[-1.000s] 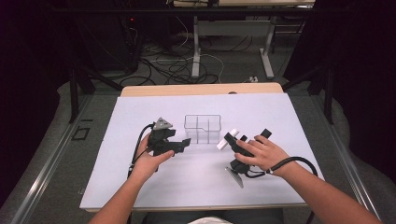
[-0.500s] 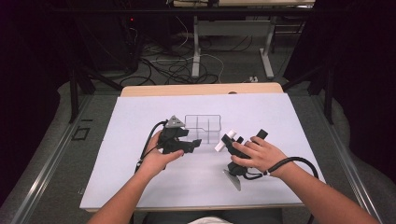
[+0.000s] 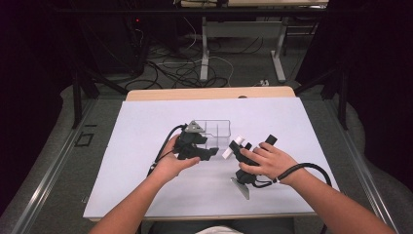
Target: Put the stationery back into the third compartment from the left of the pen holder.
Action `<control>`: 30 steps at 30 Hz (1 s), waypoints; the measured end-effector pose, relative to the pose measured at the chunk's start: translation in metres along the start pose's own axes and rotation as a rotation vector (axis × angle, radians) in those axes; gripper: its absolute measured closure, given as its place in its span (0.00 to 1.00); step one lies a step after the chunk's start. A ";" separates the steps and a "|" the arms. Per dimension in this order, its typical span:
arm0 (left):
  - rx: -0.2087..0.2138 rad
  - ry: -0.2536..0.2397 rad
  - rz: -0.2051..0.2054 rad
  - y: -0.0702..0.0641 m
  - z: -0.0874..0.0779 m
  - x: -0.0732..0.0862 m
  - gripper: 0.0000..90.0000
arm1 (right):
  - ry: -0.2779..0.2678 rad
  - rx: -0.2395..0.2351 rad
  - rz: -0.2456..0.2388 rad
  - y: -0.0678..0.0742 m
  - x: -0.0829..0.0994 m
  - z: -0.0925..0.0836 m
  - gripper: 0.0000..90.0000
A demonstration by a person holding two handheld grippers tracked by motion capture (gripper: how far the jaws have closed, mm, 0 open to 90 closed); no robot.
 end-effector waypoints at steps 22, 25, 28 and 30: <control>0.078 0.106 0.020 -0.019 0.022 -0.008 0.53 | -0.030 0.005 0.014 -0.007 -0.008 0.002 0.75; 0.080 0.126 0.023 -0.021 0.024 -0.009 0.57 | -0.038 0.014 0.016 -0.008 -0.009 0.003 0.75; 0.089 0.143 0.017 -0.024 0.025 -0.009 0.61 | -0.040 0.011 0.008 -0.009 -0.010 0.004 0.75; 0.087 0.164 0.021 -0.025 0.026 -0.009 0.63 | -0.034 0.005 0.010 -0.008 -0.010 0.004 0.75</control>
Point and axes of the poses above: each handheld gripper's, and its own axes: z roughly forward along the jaws, x roughly out of its underside, y roughly to its left, the point moved 5 cm from there along z, roughly forward along the jaws, and after that the axes turned 1 degree about z, right-handed, at the moved point
